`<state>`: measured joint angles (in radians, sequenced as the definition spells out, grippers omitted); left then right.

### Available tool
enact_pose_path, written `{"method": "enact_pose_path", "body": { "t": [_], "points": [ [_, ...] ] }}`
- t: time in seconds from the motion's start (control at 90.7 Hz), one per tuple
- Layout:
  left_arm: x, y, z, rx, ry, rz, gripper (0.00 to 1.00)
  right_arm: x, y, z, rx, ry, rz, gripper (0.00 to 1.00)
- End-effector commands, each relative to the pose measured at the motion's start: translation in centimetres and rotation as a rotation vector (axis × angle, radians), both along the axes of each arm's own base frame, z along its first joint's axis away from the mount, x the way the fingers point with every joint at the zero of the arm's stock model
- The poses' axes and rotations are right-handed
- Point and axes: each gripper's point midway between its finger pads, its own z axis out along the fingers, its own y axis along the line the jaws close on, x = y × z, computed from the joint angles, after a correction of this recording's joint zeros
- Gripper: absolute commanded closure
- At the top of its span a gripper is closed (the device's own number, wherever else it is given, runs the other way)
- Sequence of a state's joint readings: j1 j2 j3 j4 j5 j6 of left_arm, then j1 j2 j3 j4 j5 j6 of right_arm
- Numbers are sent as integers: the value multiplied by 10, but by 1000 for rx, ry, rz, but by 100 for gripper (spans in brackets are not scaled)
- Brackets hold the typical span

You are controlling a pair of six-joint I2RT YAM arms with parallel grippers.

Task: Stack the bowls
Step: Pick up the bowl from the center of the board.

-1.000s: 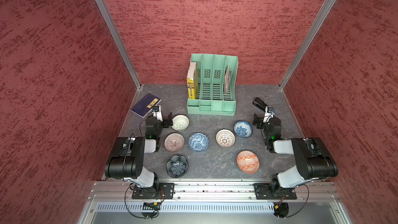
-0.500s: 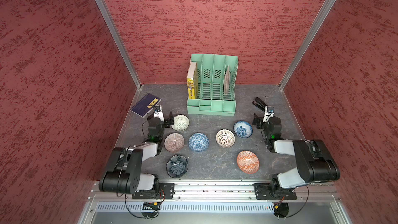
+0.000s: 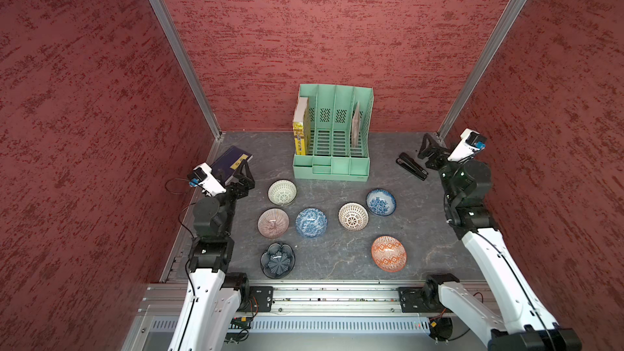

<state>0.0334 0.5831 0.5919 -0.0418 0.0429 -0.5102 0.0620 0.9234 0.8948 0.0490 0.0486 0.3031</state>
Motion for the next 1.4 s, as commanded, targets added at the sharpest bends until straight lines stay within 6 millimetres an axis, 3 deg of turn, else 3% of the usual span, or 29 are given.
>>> {"method": "enact_pose_path", "body": {
  "t": [0.0,0.066,0.11,0.154,0.342,0.595,0.771,0.992,1.212,1.388],
  "points": [
    [-19,-40,-29,-181,259,-220,5,-10,24,-30,65,204,133,1],
    [-30,-48,-35,-233,368,-253,7,-10,23,-19,65,182,133,1],
    [-37,-53,-37,-271,425,-274,8,-26,23,-61,113,389,122,2],
    [-45,-57,-42,-306,485,-282,6,-36,26,-77,137,469,129,2],
    [-77,-70,-77,-467,714,-286,7,-70,39,-117,199,680,191,7],
    [-110,-66,-159,-543,980,-173,23,-105,44,-184,242,934,200,10],
    [-117,-58,-178,-504,1011,-112,30,-114,51,-217,266,1045,226,13],
    [-120,-58,-187,-455,1050,-109,34,-112,65,-235,308,1121,292,19],
    [-110,-56,-203,-439,1098,-86,43,-109,69,-239,303,1140,309,19],
    [-93,-38,-207,-308,1123,12,45,-107,70,-238,300,1141,314,20]
  ]
}}
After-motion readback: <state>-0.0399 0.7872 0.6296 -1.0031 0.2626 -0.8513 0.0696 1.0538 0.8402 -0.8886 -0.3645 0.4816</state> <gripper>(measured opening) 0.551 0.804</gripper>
